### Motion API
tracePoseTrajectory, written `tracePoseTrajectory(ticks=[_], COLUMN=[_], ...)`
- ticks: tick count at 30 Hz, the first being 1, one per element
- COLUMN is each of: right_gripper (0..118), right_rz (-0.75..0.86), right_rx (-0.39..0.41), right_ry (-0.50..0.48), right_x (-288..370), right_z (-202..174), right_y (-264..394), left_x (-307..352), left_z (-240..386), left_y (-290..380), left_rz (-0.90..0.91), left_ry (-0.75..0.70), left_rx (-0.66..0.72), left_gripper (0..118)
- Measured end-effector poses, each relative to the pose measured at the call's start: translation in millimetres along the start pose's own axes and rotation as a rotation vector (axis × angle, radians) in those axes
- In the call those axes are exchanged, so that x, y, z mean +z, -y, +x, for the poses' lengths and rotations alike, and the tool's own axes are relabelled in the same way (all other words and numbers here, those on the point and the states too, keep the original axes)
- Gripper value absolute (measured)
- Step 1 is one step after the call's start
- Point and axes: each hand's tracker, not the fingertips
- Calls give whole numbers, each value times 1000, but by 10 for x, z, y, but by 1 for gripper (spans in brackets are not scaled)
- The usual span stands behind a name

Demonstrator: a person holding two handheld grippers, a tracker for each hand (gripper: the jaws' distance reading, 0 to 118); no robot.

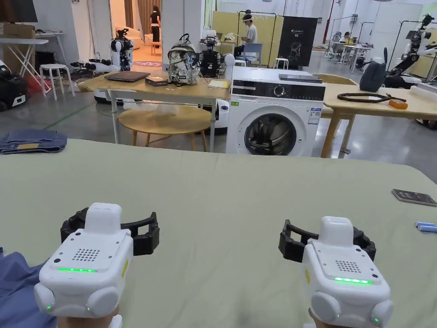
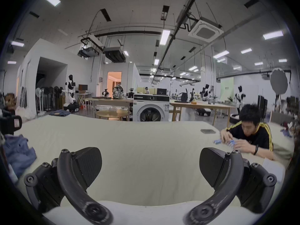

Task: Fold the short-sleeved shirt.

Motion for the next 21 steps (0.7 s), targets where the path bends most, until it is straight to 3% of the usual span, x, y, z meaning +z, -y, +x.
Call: tracePoseTrajectory(ticks=[5,6,7,8,9,12,14,16,18,20,21], right_gripper=[118,118,118,118,118,118,118,118,118,118,118], right_rz=[-11,-12,-13,-10,5,97,168,232,256,258,266], right_rx=[-413,-442,-409,-301,-130,481,818,1050,1221,1322,1328], right_ry=[-37,-31,-16,5,9,-56,-16,14,45,62,69], right_x=[-40,-50,-59,-70,-17,43,32,38,21,7,142], right_z=[283,311,302,249,146,-166,-327,-373,-390,-401,-450], right_y=[-59,-74,-97,-122,-197,-145,15,105,168,207,120], left_x=[24,-4,-2,4,12,-130,-127,-138,-98,-82,-76], left_z=[-300,-376,-379,-348,-260,59,295,402,446,475,458], left_y=[-14,18,9,-27,-87,-73,-7,103,178,190,170], left_rz=[-30,-33,-37,-32,-33,-44,-44,-18,24,63,54], left_ry=[44,41,40,39,14,-75,-113,-149,-153,-124,-123], left_rx=[471,535,538,463,291,-362,-771,-1098,-1289,-1345,-1294], left_gripper=[117,117,117,117,117,117,117,117,117,117,117])
